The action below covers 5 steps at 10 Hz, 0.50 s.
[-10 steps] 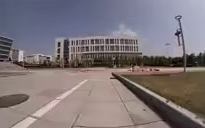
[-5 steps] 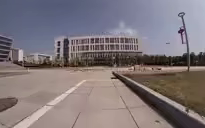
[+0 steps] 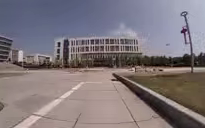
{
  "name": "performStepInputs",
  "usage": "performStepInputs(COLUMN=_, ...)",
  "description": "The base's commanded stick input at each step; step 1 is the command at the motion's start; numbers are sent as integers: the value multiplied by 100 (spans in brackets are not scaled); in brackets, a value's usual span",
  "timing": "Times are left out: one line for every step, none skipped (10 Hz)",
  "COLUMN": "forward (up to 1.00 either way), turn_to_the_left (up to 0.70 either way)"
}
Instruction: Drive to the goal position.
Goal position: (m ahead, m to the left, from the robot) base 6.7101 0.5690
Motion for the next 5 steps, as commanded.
performStepInputs(forward=70, turn_to_the_left=0)
performStepInputs(forward=70, turn_to_the_left=0)
performStepInputs(forward=70, turn_to_the_left=0)
performStepInputs(forward=70, turn_to_the_left=0)
performStepInputs(forward=70, turn_to_the_left=0)
